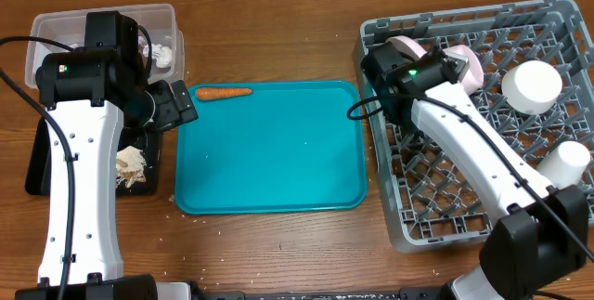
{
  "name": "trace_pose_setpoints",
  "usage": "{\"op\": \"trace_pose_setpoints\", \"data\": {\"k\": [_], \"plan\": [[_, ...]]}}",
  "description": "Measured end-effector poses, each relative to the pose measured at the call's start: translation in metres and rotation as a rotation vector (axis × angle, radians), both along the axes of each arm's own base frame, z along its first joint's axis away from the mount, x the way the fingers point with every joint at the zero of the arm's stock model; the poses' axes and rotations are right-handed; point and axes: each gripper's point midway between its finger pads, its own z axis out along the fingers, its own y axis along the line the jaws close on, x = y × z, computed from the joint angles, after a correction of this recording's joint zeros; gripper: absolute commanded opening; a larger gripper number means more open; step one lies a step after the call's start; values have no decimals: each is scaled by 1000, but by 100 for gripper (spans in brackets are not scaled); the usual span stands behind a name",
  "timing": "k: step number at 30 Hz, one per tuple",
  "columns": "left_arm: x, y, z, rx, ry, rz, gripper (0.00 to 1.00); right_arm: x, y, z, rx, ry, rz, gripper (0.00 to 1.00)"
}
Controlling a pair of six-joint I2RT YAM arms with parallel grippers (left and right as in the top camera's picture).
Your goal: Sort waste into correct bins and load items into the dishwasher
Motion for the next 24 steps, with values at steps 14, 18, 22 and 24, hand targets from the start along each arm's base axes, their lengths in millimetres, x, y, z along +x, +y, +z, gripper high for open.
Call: {"op": "trace_pose_setpoints", "data": {"k": [14, 18, 22, 24], "plan": [[0, 0, 0, 0, 0, 0, 100, -12, -4, 9, 23, 8, -15, 4], [0, 0, 0, 0, 0, -1, 100, -20, -7, 9, 25, 12, -59, 4], [0, 0, 0, 0, 0, -3, 100, -21, -7, 8, 35, -2, -84, 4], [0, 0, 0, 1, 0, -3, 99, -21, -7, 8, 38, -7, -90, 4]]}}
